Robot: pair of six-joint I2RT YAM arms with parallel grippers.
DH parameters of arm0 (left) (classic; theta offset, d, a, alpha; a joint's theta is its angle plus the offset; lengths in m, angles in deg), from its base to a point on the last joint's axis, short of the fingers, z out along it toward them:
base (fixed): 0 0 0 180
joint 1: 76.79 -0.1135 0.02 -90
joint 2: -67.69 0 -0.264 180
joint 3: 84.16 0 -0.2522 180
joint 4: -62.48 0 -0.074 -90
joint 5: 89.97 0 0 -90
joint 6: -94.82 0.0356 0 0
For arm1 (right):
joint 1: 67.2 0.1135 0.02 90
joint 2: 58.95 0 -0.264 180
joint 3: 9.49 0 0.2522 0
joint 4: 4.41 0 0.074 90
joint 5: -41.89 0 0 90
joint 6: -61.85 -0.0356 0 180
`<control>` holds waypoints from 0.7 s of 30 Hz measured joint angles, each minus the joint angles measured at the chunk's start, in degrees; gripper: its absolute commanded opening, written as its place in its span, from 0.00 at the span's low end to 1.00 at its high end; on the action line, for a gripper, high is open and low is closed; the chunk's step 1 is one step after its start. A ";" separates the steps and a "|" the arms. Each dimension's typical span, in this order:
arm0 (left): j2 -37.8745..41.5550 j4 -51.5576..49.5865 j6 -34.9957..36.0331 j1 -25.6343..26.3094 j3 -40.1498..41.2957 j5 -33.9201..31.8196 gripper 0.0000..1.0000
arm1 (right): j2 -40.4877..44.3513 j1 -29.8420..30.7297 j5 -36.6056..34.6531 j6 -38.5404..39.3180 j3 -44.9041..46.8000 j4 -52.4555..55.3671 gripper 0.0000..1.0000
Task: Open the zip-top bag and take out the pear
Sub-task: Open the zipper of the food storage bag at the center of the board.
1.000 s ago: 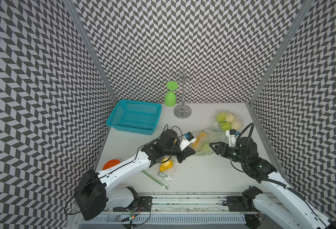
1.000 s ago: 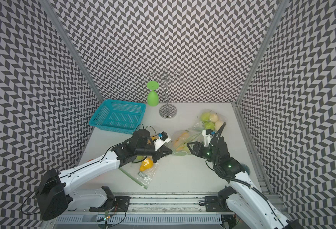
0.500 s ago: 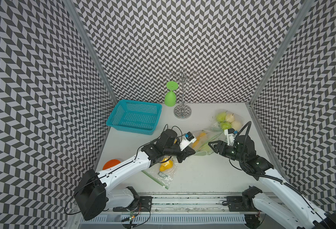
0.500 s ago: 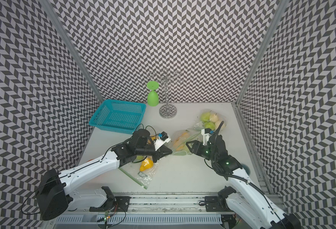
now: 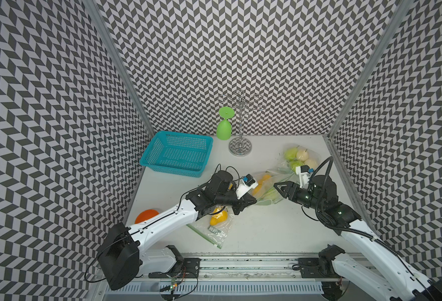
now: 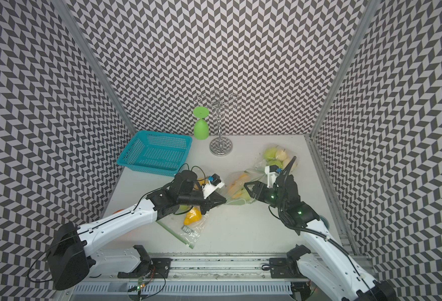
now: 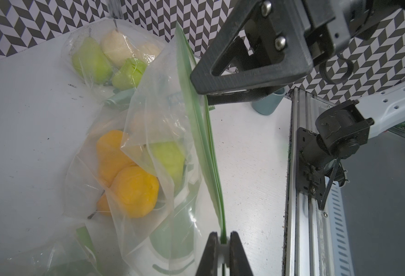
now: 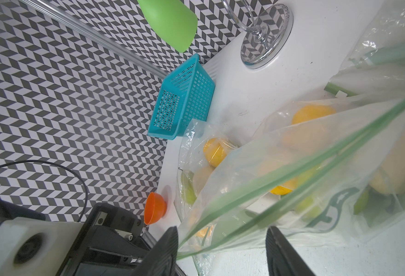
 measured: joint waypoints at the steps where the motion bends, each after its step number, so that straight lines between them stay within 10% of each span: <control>1: 0.00 0.02 0.00 0.00 0.00 0.02 0.02 | 0.00 0.00 0.02 -0.02 0.00 0.00 0.59; 21: 0.00 0.04 0.02 0.00 0.09 1.27 0.02 | -2.93 -4.83 2.03 0.48 0.00 -0.74 0.45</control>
